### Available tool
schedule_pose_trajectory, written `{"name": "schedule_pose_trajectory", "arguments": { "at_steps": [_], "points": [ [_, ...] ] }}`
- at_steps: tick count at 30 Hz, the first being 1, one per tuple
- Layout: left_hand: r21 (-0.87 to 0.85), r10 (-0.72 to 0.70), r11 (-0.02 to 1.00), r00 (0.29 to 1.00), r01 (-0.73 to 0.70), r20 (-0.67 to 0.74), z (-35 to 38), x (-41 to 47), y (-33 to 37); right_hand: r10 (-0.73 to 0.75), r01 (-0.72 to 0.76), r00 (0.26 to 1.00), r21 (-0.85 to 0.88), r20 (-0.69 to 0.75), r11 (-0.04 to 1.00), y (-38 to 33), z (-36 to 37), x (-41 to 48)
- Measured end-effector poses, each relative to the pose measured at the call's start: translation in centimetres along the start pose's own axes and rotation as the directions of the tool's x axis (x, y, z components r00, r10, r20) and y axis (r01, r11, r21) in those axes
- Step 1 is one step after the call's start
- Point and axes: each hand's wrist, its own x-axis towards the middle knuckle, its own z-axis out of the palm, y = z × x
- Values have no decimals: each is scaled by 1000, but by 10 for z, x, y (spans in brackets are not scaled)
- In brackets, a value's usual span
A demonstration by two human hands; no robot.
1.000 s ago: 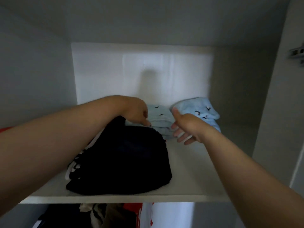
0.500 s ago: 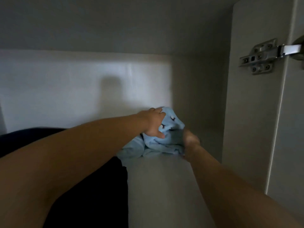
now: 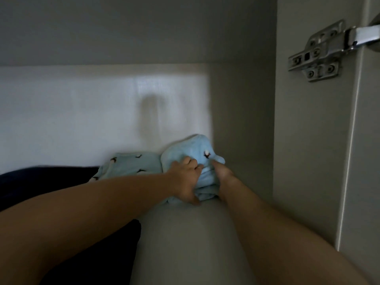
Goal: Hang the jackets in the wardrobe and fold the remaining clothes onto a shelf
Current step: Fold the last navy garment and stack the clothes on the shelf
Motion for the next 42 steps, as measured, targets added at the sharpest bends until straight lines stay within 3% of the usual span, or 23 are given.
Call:
{"name": "schedule_pose_trajectory", "arguments": {
  "at_steps": [2, 6, 14, 17, 21, 28, 34, 38, 42],
  "points": [
    [-4, 12, 1000, 1000, -12, -26, 5, -2, 1, -43, 43, 999, 2, 27, 999, 7, -2, 7],
    [-91, 5, 996, 996, -13, -85, 14, -3, -4, -37, 29, 996, -105, -76, 994, 9, 3, 23],
    [-151, -62, 988, 976, 31, -209, 24, -3, -6, -27, 33, 998, 107, -56, 994, 3, 12, 33],
    [-95, -146, 988, 946, 123, -289, 15, -4, -1, -89, 121, 981, 187, -172, 975, -8, 17, 22],
    [-126, -271, 962, 904, 242, -331, -17, -6, 4, -215, 274, 924, 152, -317, 950, -46, 25, -1],
    [-205, -307, 949, 858, 241, -412, -77, -25, -18, -297, 391, 854, 151, -427, 908, -98, 43, -33],
    [-57, -231, 969, 805, 240, -547, -109, -49, -77, -334, 443, 876, 303, -348, 844, -128, 89, -81],
    [161, -114, 959, 835, 234, -539, -116, -74, -128, -351, 376, 924, 515, -150, 770, -126, 126, -95],
    [407, 22, 884, 851, 229, -525, -103, -103, -172, -384, 275, 922, 626, 44, 730, -105, 158, -95]
  ]
}}
